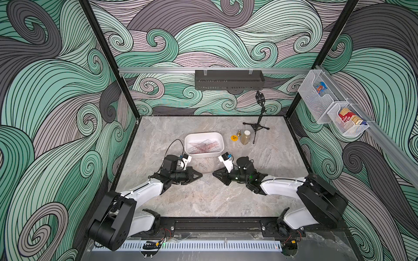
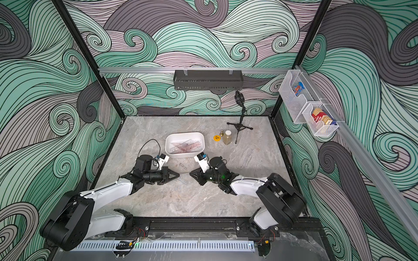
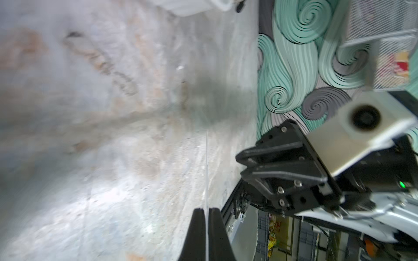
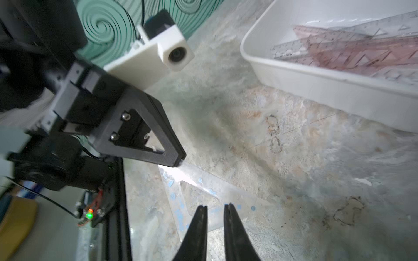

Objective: Put the scattered rulers into the storage box
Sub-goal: Pick up the ruler from the center of the board.

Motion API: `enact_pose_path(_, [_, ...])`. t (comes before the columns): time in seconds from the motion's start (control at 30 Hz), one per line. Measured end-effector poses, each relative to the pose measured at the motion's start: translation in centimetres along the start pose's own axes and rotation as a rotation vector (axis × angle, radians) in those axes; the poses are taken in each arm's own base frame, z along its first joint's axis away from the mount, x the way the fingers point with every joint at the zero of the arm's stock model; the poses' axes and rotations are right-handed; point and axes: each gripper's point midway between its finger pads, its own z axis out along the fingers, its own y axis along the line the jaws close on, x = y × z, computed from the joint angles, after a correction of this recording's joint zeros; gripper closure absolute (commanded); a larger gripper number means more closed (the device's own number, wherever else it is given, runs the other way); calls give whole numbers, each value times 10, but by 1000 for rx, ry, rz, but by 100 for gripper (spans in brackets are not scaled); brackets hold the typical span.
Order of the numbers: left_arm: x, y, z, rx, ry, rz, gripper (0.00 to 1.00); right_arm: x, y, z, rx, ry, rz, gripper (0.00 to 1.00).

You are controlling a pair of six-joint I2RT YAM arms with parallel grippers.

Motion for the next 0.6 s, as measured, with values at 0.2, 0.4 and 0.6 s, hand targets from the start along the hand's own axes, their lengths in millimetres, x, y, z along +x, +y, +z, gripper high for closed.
enact_pose_path(0.2, [-7,-57,-14,176,5,152,100,-53,1,-51,-93,-152,82,35])
enact_pose_path(0.4, [-3,-80,-22,267,27,197,100,-53,16,-60,-250,-134,173,34])
enact_pose_path(0.6, [-3,-91,-25,310,31,210,100,-42,30,-60,-396,-98,277,45])
